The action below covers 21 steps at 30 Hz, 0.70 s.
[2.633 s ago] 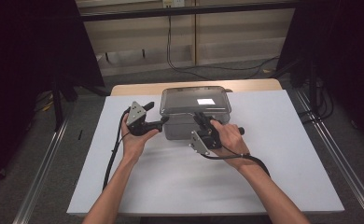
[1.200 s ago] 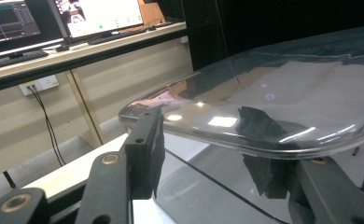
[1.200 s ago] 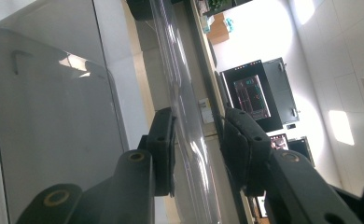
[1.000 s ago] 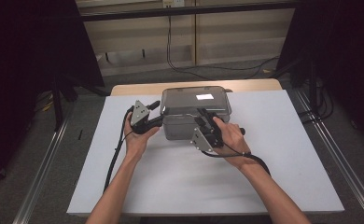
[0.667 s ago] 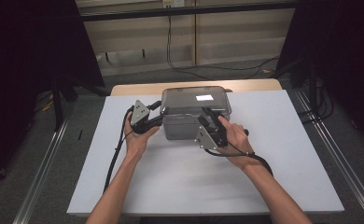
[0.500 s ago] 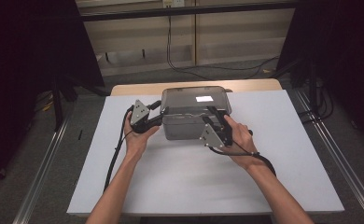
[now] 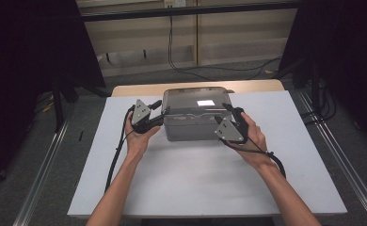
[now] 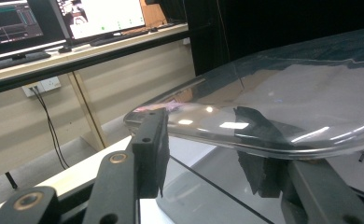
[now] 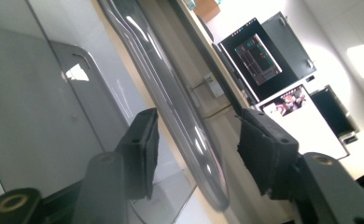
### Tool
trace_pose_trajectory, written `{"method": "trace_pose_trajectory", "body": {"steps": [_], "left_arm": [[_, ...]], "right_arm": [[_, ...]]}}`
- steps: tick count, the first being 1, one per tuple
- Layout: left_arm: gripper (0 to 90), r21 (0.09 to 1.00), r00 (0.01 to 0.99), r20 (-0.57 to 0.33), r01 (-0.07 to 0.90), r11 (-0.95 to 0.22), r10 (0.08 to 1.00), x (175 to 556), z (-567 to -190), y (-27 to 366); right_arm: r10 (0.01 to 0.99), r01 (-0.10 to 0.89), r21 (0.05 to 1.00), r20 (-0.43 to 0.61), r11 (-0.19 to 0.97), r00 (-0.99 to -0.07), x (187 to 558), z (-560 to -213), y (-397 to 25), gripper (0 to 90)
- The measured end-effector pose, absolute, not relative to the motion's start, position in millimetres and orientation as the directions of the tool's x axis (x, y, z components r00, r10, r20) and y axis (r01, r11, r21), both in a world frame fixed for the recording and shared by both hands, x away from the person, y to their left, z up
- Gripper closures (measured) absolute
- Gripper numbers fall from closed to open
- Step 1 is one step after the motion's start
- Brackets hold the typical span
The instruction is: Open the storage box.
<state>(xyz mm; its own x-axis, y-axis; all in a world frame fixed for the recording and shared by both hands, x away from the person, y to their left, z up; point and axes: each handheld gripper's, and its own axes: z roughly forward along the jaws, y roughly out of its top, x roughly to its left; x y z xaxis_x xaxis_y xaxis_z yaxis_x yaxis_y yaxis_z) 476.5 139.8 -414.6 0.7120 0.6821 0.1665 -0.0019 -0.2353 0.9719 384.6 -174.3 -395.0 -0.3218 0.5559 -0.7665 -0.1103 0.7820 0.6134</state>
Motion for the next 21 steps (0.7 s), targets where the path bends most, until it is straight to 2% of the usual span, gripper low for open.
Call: {"method": "trace_pose_trajectory", "body": {"steps": [8,10,21], "left_arm": [[54.5,0.973,0.710,0.167,-0.005,-0.233,0.684,477,-412,140],[54.5,0.971,0.711,0.171,-0.006,-0.237,0.682,477,-412,140],[52.6,0.972,0.707,0.154,0.015,-0.234,0.690,479,-413,142]], "right_arm": [[0.679,-0.059,0.749,-0.627,0.659,-0.381,394,-400,-196,41.8],[0.724,-0.042,0.799,-0.564,0.600,-0.397,399,-401,-204,41.7],[0.783,-0.019,0.875,-0.441,0.483,-0.438,412,-405,-212,44.2]]}}
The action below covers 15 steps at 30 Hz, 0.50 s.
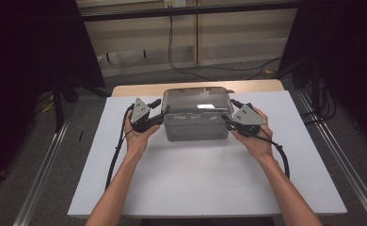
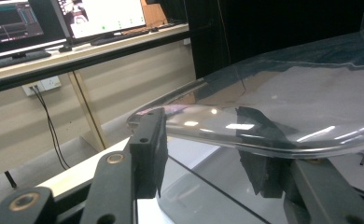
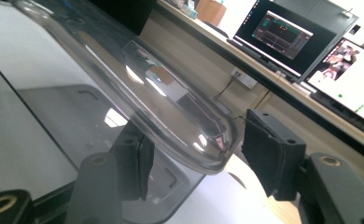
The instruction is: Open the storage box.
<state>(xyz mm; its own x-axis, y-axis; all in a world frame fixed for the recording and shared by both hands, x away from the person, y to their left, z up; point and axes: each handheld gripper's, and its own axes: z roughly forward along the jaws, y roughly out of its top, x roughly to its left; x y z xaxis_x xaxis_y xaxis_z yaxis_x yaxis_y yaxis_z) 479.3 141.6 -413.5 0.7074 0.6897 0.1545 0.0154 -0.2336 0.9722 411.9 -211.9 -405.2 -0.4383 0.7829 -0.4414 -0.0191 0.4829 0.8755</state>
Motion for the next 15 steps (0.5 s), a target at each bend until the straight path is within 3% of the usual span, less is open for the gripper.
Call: {"method": "trace_pose_trajectory", "body": {"steps": [7,15], "left_arm": [[53.4,0.972,0.711,0.161,0.007,-0.235,0.685,480,-413,140],[54.3,0.971,0.715,0.160,0.008,-0.237,0.680,482,-412,140]], "right_arm": [[0.803,0.013,0.898,-0.387,0.440,-0.454,421,-410,-218,43.9],[0.805,0.005,0.907,-0.372,0.422,-0.462,428,-409,-221,51.2]]}}
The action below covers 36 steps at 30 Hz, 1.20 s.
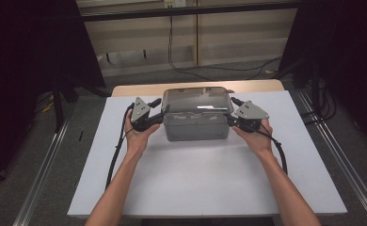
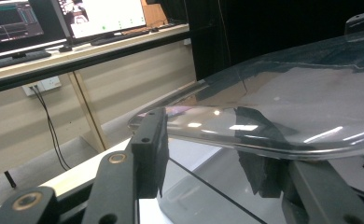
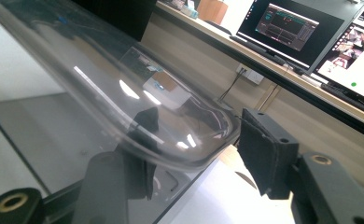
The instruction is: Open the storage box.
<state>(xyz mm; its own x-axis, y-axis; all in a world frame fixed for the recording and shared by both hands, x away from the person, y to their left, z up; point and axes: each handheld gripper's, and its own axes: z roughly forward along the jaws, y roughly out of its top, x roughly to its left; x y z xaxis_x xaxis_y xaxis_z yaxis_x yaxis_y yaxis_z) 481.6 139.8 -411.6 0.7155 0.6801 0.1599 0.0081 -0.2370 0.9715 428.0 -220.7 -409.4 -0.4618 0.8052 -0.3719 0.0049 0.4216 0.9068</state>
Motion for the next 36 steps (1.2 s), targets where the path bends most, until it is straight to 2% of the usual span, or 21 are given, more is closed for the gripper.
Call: {"method": "trace_pose_trajectory", "body": {"steps": [11,36], "left_arm": [[54.7,0.973,0.719,0.154,0.009,-0.230,0.678,486,-407,138],[53.0,0.970,0.725,0.179,-0.019,-0.241,0.665,496,-400,133]], "right_arm": [[0.798,-0.028,0.912,-0.373,0.409,-0.473,432,-404,-224,61.2],[0.800,-0.049,0.920,-0.363,0.388,-0.478,443,-398,-222,62.3]]}}
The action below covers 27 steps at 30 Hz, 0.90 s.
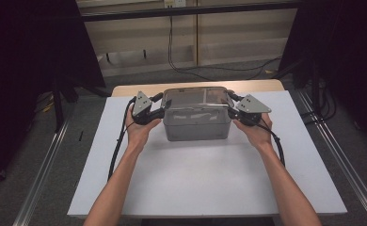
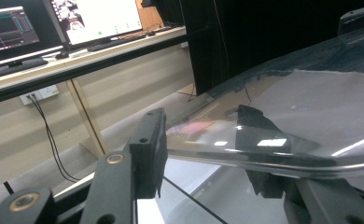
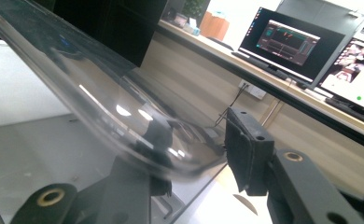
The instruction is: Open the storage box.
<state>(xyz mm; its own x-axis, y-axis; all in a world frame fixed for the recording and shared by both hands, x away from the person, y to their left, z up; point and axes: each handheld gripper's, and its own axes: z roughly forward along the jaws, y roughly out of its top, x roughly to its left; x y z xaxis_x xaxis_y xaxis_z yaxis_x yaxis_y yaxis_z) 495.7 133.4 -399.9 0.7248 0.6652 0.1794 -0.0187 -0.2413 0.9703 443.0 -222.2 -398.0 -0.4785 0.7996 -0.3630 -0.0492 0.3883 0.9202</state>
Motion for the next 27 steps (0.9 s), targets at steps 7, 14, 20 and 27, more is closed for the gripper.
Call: {"method": "trace_pose_trajectory", "body": {"steps": [7,14,20,27], "left_arm": [[55.1,0.971,0.728,0.180,-0.024,-0.238,0.661,499,-398,134],[56.2,0.973,0.727,0.178,-0.027,-0.231,0.663,505,-396,133],[57.7,0.975,0.728,0.173,-0.029,-0.222,0.664,508,-394,133],[57.8,0.974,0.728,0.175,-0.027,-0.227,0.663,513,-393,130]], "right_arm": [[0.801,-0.052,0.924,-0.356,0.379,-0.482,447,-395,-220,62.2],[0.810,-0.046,0.935,-0.328,0.351,-0.486,453,-393,-224,62.6],[0.808,-0.049,0.937,-0.325,0.347,-0.491,459,-389,-224,62.5],[0.812,-0.048,0.947,-0.299,0.319,-0.501,462,-388,-225,62.0]]}}
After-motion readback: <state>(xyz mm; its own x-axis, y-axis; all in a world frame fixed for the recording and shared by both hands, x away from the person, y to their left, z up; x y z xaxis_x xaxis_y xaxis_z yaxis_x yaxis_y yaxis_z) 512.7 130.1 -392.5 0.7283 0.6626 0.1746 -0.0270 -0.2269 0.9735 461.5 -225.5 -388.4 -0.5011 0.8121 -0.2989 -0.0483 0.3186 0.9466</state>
